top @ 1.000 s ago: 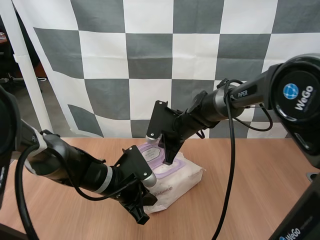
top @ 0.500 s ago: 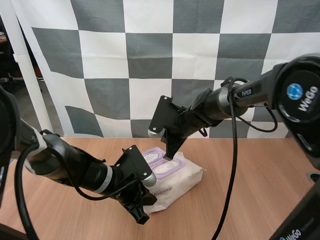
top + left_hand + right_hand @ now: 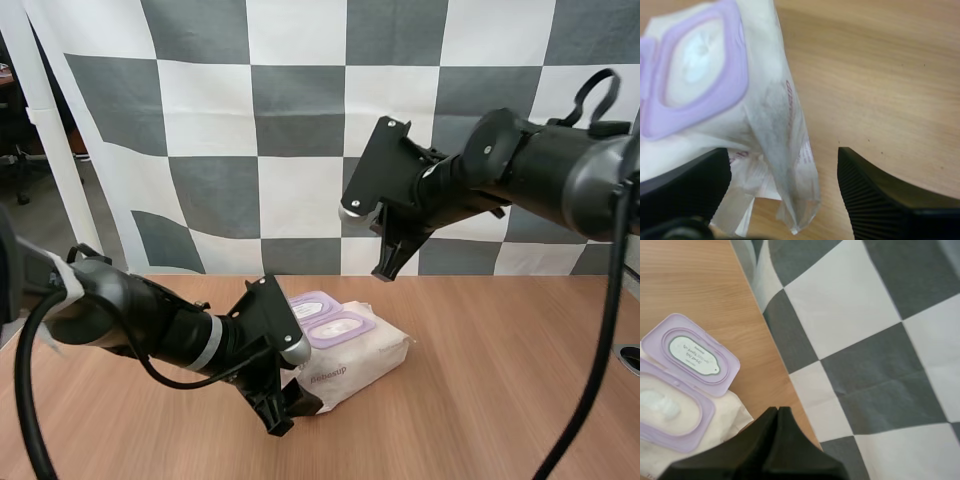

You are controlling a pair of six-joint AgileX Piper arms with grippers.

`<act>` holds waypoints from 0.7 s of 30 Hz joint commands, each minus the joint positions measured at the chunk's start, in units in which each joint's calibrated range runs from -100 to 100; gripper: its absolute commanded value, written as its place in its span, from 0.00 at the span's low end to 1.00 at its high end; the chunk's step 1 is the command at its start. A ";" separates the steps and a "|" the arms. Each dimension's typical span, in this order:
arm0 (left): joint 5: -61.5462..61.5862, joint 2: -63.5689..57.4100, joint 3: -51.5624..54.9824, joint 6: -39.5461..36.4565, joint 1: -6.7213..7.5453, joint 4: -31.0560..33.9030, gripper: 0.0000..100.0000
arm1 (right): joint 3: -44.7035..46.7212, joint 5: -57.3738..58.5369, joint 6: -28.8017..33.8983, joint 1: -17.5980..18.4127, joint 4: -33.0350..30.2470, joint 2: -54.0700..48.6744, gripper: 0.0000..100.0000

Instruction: Open the wet wipes lid

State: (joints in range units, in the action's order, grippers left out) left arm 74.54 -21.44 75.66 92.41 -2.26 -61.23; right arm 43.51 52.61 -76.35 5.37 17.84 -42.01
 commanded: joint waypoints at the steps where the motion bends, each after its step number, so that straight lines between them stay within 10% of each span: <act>1: 6.66 -4.11 -2.03 0.13 0.01 -0.03 1.00 | -0.06 1.20 21.51 0.01 -10.84 -27.15 0.00; 15: 25.46 -33.16 -11.10 -10.81 -0.14 0.88 0.98 | -0.06 8.12 32.67 0.01 -11.04 -34.39 0.00; 21: 19.82 -39.98 -11.10 -17.32 -0.14 1.05 0.40 | 0.64 8.12 33.08 0.01 -11.27 -36.68 0.00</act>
State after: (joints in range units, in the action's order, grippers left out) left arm 98.55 -58.31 64.61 78.40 -2.34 -60.29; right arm 43.79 60.86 -45.27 5.37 6.69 -78.07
